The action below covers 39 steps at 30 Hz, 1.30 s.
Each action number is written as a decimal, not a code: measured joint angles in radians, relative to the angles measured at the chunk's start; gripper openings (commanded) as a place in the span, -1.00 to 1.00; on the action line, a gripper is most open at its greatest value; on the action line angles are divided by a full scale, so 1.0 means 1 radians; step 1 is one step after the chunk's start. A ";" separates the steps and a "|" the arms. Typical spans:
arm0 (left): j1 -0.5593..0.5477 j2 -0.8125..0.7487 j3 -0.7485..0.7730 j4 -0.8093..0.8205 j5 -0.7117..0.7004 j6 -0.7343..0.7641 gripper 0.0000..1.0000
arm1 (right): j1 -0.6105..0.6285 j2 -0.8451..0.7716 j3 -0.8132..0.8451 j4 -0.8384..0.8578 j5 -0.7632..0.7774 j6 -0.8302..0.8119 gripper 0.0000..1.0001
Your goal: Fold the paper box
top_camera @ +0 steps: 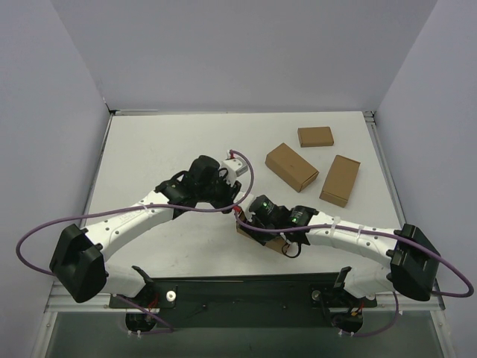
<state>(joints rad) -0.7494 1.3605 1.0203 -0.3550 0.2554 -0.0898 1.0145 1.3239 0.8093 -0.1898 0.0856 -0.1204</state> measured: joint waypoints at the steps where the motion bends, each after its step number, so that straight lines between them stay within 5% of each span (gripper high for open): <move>1: 0.000 0.000 -0.002 0.001 -0.003 0.000 -0.03 | 0.000 -0.001 0.000 -0.002 0.000 0.000 -0.09; 19: 0.000 0.014 -0.003 -0.011 -0.033 -0.002 0.05 | -0.001 -0.008 -0.004 -0.011 0.004 0.003 -0.10; 28: 0.024 -0.008 -0.073 0.008 0.051 -0.014 0.26 | -0.001 -0.021 -0.015 -0.011 0.004 0.004 -0.10; 39: 0.045 -0.045 -0.127 0.106 0.169 -0.057 0.01 | -0.006 -0.024 -0.016 -0.009 0.000 0.004 -0.11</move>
<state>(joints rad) -0.7040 1.3159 0.8936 -0.2489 0.4244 -0.1471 1.0084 1.3003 0.7929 -0.1986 0.0860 -0.1162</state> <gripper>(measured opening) 0.539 0.530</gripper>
